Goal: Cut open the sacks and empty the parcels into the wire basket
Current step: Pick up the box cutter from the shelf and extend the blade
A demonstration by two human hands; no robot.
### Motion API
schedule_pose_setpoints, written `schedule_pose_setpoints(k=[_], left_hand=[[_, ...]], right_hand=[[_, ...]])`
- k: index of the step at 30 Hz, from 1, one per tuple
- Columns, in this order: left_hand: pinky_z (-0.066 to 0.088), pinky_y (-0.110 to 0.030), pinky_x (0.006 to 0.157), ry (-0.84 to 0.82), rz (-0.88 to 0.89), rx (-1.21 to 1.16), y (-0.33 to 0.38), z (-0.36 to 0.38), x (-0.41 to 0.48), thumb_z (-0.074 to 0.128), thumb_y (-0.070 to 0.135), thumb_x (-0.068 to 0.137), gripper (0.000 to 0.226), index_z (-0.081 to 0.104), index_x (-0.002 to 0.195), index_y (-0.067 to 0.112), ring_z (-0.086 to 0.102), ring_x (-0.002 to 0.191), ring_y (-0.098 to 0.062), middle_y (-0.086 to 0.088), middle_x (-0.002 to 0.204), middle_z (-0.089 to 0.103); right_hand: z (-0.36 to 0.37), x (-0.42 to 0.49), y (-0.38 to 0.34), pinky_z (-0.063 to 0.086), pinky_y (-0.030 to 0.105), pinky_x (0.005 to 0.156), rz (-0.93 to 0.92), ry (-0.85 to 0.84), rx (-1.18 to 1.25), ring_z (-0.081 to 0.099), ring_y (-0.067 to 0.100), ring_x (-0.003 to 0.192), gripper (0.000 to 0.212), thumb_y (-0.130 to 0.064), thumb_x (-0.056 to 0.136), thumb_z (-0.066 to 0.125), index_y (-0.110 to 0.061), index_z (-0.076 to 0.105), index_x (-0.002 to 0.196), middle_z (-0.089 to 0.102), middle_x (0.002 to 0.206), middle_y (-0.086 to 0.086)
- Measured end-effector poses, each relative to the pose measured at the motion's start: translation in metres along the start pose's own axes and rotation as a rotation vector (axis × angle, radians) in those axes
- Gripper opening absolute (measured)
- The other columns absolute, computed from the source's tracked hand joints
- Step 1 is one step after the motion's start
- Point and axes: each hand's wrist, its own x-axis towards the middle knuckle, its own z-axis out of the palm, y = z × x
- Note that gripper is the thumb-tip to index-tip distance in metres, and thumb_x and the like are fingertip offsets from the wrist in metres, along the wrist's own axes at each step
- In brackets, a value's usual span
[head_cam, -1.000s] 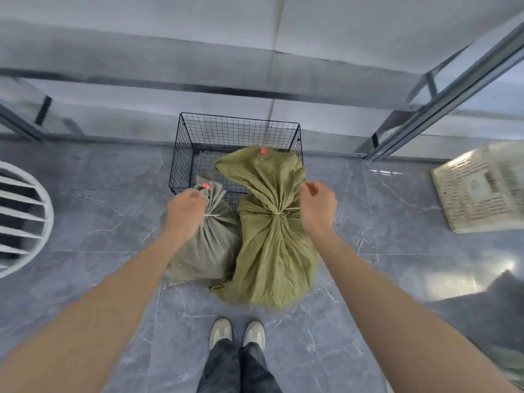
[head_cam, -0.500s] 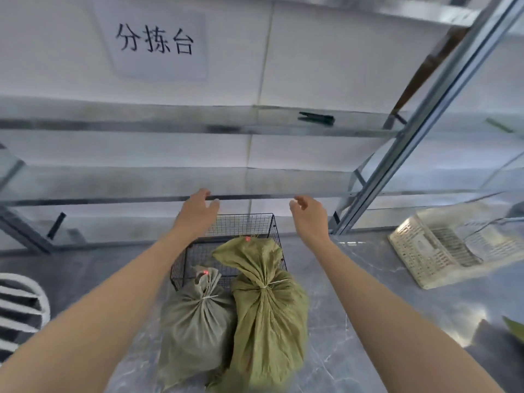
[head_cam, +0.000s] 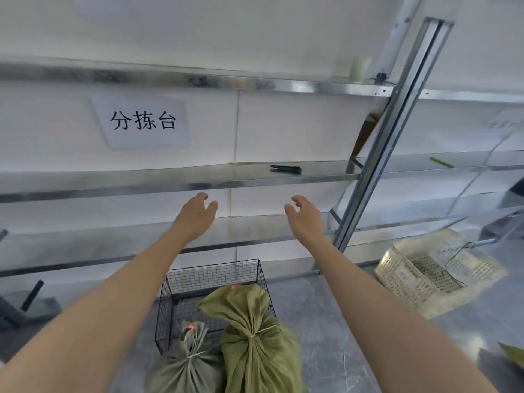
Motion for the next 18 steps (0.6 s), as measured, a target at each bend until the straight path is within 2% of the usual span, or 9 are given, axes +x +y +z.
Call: schedule_pose_setpoints(k=[5, 8, 11, 13, 18], left_hand=[[0.028, -0.04, 0.111, -0.024, 0.051, 0.08, 0.037, 0.015, 0.017, 0.032, 0.039, 0.1, 0.054, 0.029, 0.146, 0.011, 0.033, 0.138, -0.027, -0.006, 0.152, 0.033], [0.033, -0.043, 0.108, -0.018, 0.061, 0.128, 0.06, 0.033, 0.033, 0.03, 0.043, 0.099, 0.052, 0.035, 0.141, 0.012, 0.039, 0.132, -0.029, -0.006, 0.148, 0.039], [0.033, -0.04, 0.105, 0.011, 0.057, 0.141, 0.091, 0.056, 0.048, 0.03, 0.041, 0.1, 0.051, 0.036, 0.14, 0.01, 0.039, 0.131, -0.028, -0.008, 0.146, 0.041], [0.028, -0.041, 0.11, 0.023, 0.035, 0.136, 0.111, 0.074, 0.06, 0.03, 0.04, 0.101, 0.053, 0.03, 0.145, 0.01, 0.034, 0.136, -0.027, -0.007, 0.151, 0.034], [0.028, -0.041, 0.109, 0.069, -0.041, 0.149, 0.158, 0.118, 0.084, 0.029, 0.038, 0.101, 0.052, 0.03, 0.145, 0.009, 0.034, 0.136, -0.028, -0.008, 0.151, 0.034]], right_hand=[[-0.027, 0.029, 0.01, 0.037, 0.026, 0.081, -0.045, 0.002, -0.01, 0.055, 0.02, 0.098, 0.043, -0.028, 0.1, 0.043, -0.013, 0.043, 0.14, 0.058, 0.127, 0.009], [-0.042, 0.055, 0.026, 0.038, 0.027, 0.084, -0.069, -0.022, -0.03, 0.054, 0.022, 0.112, 0.042, -0.029, 0.1, 0.042, -0.015, 0.044, 0.14, 0.054, 0.135, 0.006], [-0.06, 0.089, 0.044, 0.04, 0.032, 0.096, -0.099, -0.064, -0.047, 0.05, 0.024, 0.122, 0.043, -0.03, 0.1, 0.042, -0.016, 0.043, 0.14, 0.052, 0.138, 0.005], [-0.076, 0.114, 0.055, 0.04, 0.036, 0.102, -0.123, -0.086, -0.057, 0.049, 0.024, 0.124, 0.043, -0.029, 0.1, 0.042, -0.016, 0.042, 0.141, 0.051, 0.14, 0.005], [-0.113, 0.174, 0.086, 0.043, 0.036, 0.098, -0.191, -0.16, -0.076, 0.052, 0.025, 0.12, 0.043, -0.028, 0.099, 0.041, -0.017, 0.042, 0.141, 0.054, 0.137, 0.006]])
